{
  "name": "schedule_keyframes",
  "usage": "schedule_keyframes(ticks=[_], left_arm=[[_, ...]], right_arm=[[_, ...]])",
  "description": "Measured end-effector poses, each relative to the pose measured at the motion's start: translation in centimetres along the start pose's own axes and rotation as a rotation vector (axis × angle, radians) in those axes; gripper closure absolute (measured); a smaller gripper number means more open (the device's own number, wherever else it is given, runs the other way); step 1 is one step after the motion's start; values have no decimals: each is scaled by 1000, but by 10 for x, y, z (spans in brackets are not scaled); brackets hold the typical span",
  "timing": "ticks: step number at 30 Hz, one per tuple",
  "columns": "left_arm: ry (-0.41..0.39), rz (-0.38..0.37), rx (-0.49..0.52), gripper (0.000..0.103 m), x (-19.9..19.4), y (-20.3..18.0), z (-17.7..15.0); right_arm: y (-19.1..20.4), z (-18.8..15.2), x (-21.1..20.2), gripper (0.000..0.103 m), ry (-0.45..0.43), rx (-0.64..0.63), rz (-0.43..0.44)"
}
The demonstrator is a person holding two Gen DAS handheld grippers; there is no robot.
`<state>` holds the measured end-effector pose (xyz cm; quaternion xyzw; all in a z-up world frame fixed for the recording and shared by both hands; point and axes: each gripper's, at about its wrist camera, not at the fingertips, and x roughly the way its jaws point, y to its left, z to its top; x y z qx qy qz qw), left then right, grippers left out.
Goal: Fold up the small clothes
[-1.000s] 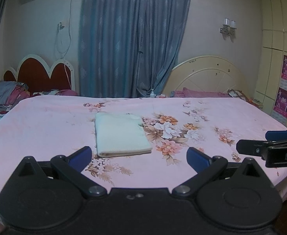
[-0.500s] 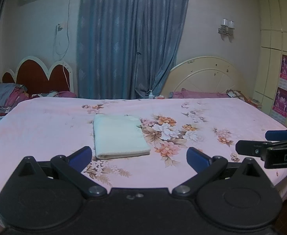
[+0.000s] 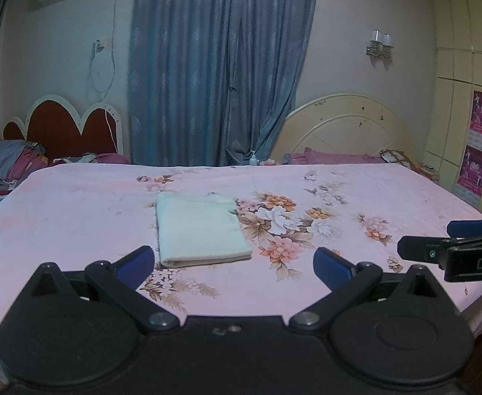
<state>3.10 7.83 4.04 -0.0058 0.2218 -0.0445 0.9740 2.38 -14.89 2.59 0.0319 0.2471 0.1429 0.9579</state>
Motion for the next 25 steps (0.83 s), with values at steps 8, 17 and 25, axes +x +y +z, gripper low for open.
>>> schedule_keyframes(ticks=[8, 17, 25], left_arm=[[2, 8, 0, 1, 1, 2, -2], [5, 7, 1, 1, 2, 2, -4], [-6, 9, -3, 2, 3, 4, -9]], right_arm=[[-1, 1, -1, 0, 3, -1, -2], [3, -1, 1, 0, 12, -3, -5], [4, -2, 3, 0, 15, -6, -3]])
